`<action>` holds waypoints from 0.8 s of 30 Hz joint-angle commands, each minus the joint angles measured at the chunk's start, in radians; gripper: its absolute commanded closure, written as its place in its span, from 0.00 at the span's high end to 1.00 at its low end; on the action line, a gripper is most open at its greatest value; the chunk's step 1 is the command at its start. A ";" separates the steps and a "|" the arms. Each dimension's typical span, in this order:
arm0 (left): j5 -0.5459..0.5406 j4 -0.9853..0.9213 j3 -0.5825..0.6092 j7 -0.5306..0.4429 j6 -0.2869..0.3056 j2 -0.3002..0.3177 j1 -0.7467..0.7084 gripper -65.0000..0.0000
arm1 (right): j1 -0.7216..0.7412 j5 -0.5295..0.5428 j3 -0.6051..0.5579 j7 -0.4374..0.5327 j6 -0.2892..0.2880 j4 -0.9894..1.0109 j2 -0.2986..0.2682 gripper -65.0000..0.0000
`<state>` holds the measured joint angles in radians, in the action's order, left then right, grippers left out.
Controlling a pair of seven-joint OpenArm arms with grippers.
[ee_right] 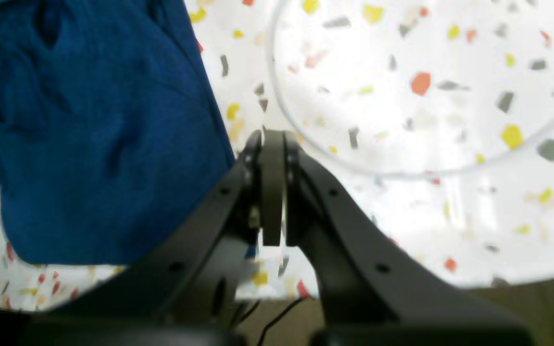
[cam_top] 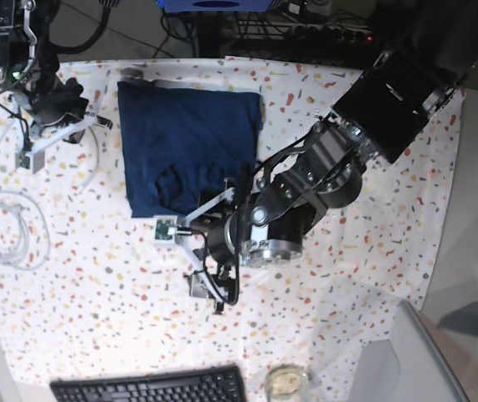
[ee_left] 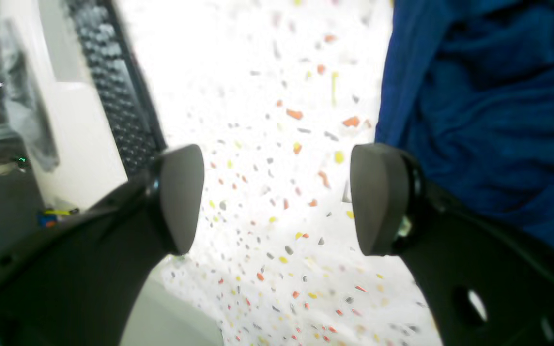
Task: Layout the t-shirt on the table in an organized manner, then fold the t-shirt properly
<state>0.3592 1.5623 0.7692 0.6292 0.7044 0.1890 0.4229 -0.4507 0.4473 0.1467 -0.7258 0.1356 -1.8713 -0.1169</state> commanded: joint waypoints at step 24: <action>-0.094 0.212 -0.868 -0.068 -0.006 0.091 -0.993 0.00 | -0.445 -0.025 -0.080 0.039 -0.003 0.074 -0.228 0.01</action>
<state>0.2630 1.7573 -0.0952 0.5529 0.7036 0.2764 -0.5644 -0.8814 0.4133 0.0620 -0.6941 0.1314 -1.7779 -0.3405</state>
